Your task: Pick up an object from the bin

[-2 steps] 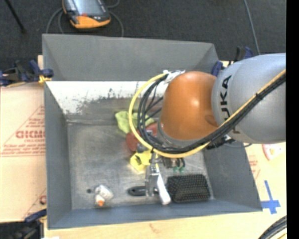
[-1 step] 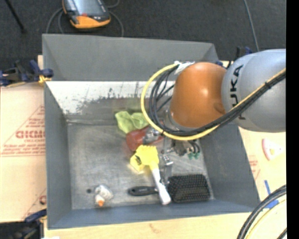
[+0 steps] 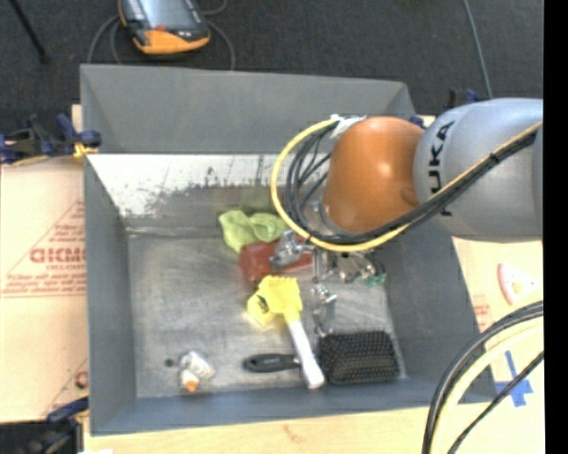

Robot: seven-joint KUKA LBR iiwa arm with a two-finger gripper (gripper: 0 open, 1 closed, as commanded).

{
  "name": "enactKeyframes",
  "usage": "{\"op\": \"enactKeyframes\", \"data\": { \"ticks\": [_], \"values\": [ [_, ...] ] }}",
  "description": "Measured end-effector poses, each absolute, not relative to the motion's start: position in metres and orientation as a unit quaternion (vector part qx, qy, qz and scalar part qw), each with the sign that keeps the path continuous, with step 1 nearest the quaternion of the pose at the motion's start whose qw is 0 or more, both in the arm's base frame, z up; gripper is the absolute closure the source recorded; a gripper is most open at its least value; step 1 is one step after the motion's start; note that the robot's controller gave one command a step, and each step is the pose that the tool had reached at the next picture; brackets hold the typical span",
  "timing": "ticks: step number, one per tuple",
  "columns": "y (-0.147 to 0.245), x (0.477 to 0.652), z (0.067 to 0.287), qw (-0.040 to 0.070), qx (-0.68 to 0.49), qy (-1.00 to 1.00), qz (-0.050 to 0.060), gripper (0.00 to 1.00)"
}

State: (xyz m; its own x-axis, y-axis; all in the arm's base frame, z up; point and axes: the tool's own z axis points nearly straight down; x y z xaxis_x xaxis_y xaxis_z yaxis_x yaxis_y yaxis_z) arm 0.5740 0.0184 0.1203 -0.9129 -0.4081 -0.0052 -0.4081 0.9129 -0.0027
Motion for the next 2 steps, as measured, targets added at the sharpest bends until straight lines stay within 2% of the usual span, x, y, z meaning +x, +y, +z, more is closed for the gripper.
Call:
{"op": "enactKeyframes", "data": {
  "ticks": [1, 2],
  "values": [
    [0.019, 0.564, 0.127, 0.001, -0.095, 0.996, 0.0, 0.0],
    [0.012, 0.569, 0.093, 0.002, -0.179, 0.984, -0.001, 0.0]
  ]
}}
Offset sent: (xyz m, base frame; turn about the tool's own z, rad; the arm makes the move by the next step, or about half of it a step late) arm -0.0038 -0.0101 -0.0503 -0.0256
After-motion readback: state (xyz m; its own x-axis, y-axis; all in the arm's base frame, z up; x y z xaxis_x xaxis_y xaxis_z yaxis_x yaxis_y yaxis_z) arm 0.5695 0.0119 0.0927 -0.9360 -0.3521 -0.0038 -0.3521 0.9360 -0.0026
